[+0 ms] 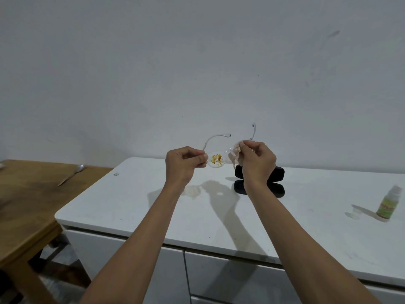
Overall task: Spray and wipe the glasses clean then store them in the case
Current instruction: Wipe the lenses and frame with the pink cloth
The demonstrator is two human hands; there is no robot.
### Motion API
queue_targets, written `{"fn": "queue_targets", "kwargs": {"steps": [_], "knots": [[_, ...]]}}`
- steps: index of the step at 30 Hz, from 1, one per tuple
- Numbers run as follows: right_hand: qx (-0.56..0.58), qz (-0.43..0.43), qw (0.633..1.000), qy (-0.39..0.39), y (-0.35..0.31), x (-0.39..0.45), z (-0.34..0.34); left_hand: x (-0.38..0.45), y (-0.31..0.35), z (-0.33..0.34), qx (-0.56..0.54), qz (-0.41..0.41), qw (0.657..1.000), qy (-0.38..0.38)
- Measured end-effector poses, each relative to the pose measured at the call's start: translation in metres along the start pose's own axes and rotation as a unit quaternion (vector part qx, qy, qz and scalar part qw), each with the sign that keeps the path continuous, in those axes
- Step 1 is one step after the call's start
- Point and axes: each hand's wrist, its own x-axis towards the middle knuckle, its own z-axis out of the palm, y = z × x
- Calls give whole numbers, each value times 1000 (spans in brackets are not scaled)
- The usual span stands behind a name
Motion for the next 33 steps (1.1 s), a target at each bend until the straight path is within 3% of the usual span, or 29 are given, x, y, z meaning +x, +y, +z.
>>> {"fn": "queue_targets", "kwargs": {"steps": [5, 10, 13, 15, 18, 26, 33], "knots": [[43, 26, 999, 8, 3, -2, 16, -7, 1, 10, -35, -8, 999, 21], [-45, 24, 993, -106, -3, 4, 2, -6, -5, 7, -48, -32, 996, 73], [-118, -41, 980, -153, -5, 6, -8, -6, -7, 7, -54, -45, 995, 75], [-163, -89, 972, -145, -4, 5, -12, -6, -6, 10, -58, -46, 994, 74], [-150, -96, 978, -108, -5, 1, -13, -5, -4, 12, -59, -46, 995, 72], [-24, -11, 999, -43, 0, 3, 5, -8, -5, 23, -65, -18, 995, 71], [-85, 38, 974, -209, -10, 13, -24, 0, -10, 5, -30, -29, 997, 69]]}}
